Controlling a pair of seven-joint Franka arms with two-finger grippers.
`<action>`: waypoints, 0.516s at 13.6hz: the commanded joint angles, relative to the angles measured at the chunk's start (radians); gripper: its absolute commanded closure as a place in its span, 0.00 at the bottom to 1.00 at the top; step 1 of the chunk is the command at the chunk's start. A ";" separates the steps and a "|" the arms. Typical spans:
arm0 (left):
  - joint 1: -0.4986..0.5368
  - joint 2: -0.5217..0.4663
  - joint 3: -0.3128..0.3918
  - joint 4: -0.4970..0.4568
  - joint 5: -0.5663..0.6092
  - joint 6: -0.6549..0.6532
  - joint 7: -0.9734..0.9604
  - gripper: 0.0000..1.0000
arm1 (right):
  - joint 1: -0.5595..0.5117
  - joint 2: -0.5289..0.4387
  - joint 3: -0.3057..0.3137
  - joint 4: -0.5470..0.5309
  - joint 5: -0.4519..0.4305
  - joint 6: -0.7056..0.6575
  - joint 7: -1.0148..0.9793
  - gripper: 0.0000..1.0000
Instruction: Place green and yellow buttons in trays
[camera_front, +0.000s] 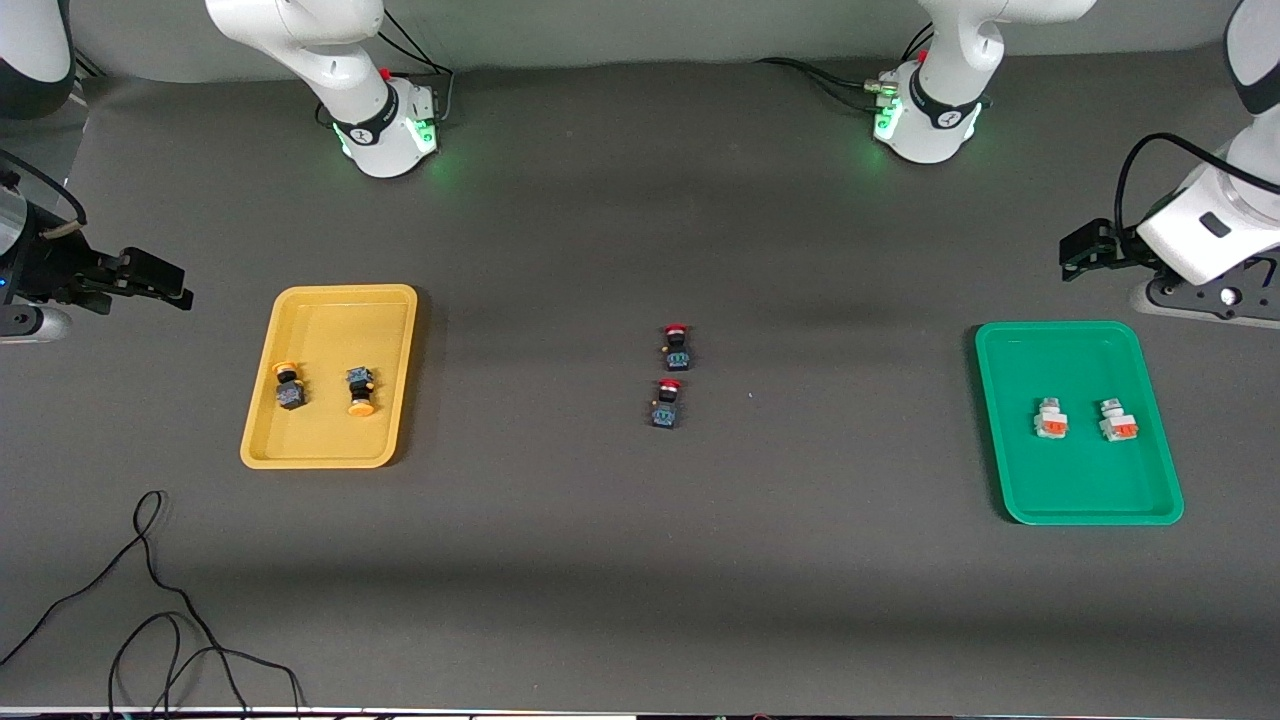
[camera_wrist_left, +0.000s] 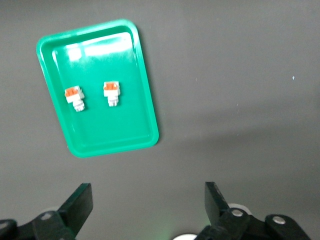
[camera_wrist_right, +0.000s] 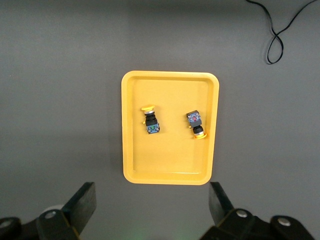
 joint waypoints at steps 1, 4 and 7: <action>0.010 0.025 -0.022 0.036 -0.009 0.049 -0.014 0.00 | -0.008 0.003 0.011 0.011 -0.011 0.001 0.024 0.00; 0.010 0.056 -0.022 0.081 -0.032 0.041 -0.029 0.00 | -0.008 0.008 0.011 0.013 -0.011 0.003 0.022 0.00; 0.002 0.056 -0.023 0.073 -0.033 0.021 -0.042 0.00 | -0.008 0.009 0.011 0.013 -0.011 0.004 0.022 0.00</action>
